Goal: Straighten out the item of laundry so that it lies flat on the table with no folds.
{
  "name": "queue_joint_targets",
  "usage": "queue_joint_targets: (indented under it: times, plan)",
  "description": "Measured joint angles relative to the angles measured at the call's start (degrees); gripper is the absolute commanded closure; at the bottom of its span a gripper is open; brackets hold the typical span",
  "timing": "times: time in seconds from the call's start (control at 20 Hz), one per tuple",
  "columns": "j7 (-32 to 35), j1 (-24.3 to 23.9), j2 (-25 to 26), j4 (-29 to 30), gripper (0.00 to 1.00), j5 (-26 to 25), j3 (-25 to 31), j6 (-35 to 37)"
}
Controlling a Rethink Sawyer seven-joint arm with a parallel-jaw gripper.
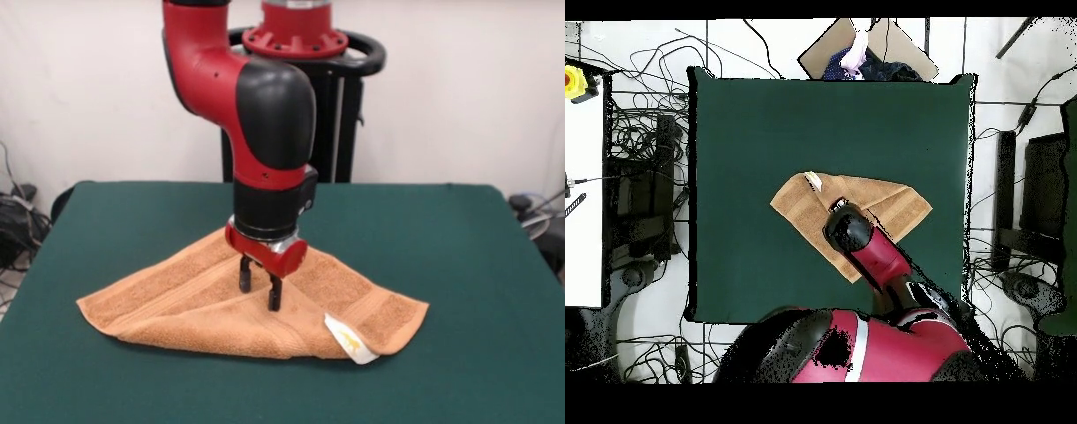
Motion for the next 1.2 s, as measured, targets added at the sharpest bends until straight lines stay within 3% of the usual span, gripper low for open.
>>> queue_joint_targets:
  times: [0.4,0.45,1.2]
  plan:
    - [0.0,0.9,0.2,-0.4,0.00,0.0,-0.8,0.0]
    - [0.0,1.1,0.2,-0.5,1.00,0.0,-0.8,0.0]
    - [0.0,3.4,0.6,-1.4,1.00,1.4,-2.3,0.0]
